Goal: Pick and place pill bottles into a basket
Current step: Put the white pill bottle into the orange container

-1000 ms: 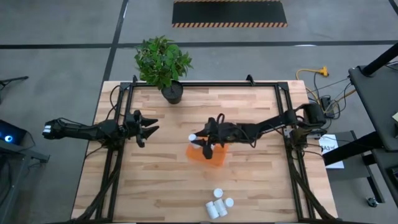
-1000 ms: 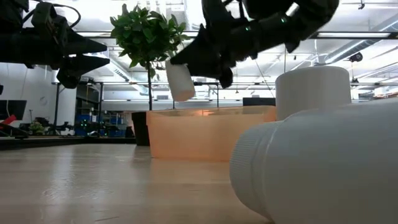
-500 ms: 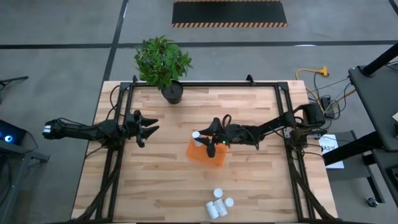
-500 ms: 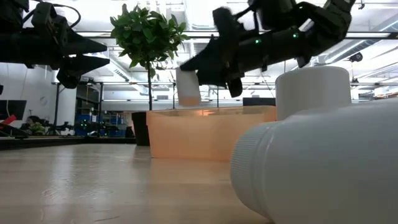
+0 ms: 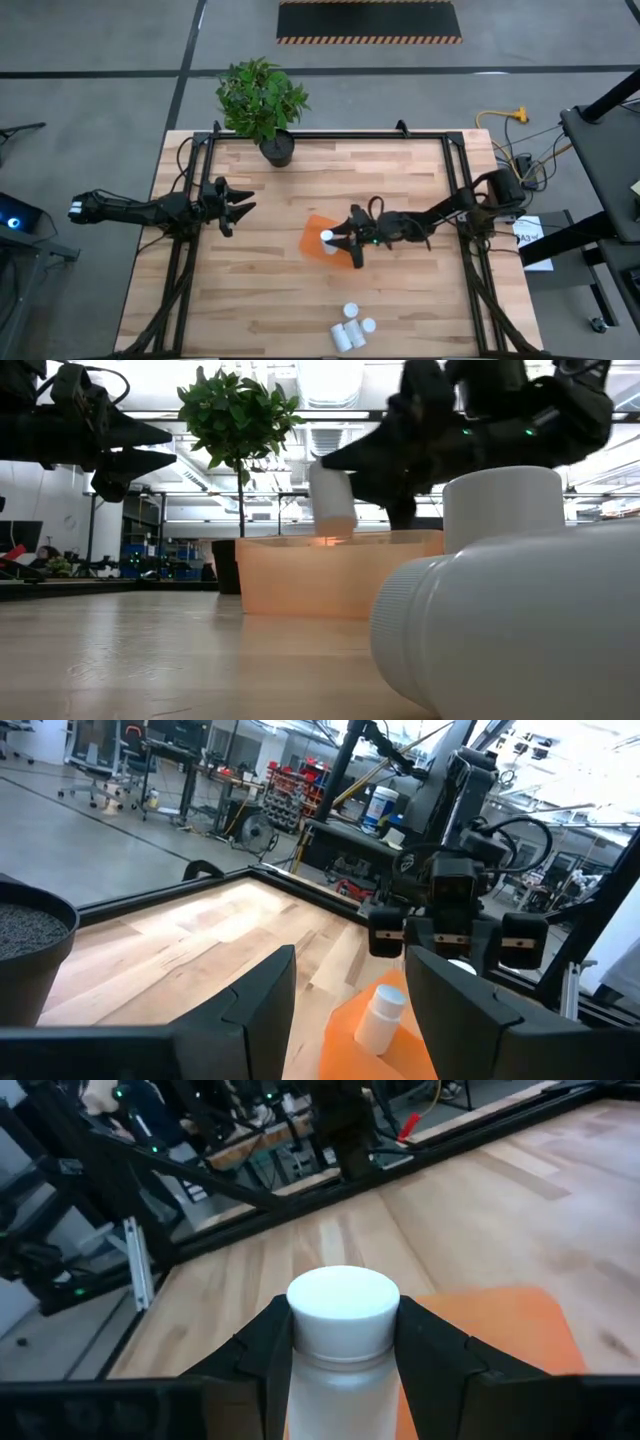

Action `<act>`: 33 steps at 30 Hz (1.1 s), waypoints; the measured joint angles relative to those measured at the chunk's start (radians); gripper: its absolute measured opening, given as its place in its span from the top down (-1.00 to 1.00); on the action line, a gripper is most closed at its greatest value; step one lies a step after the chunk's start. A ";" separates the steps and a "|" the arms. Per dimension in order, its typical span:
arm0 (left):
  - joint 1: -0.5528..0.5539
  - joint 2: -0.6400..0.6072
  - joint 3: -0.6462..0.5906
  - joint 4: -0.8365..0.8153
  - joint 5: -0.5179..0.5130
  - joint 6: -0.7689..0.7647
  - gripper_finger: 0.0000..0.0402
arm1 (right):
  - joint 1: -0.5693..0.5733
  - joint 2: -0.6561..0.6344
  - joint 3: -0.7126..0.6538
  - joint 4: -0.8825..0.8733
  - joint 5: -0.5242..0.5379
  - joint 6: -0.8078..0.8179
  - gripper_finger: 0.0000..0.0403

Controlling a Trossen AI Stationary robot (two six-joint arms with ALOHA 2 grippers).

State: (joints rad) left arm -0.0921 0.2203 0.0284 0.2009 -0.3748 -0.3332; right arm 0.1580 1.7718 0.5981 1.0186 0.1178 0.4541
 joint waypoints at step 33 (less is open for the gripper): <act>0.000 0.000 0.000 0.000 0.000 0.000 0.14 | 0.042 -0.120 -0.372 0.229 0.226 -0.105 0.35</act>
State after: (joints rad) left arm -0.0917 0.2199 0.0284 0.2008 -0.3748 -0.3332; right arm 0.2001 1.6516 0.2260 1.2473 0.3443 0.3491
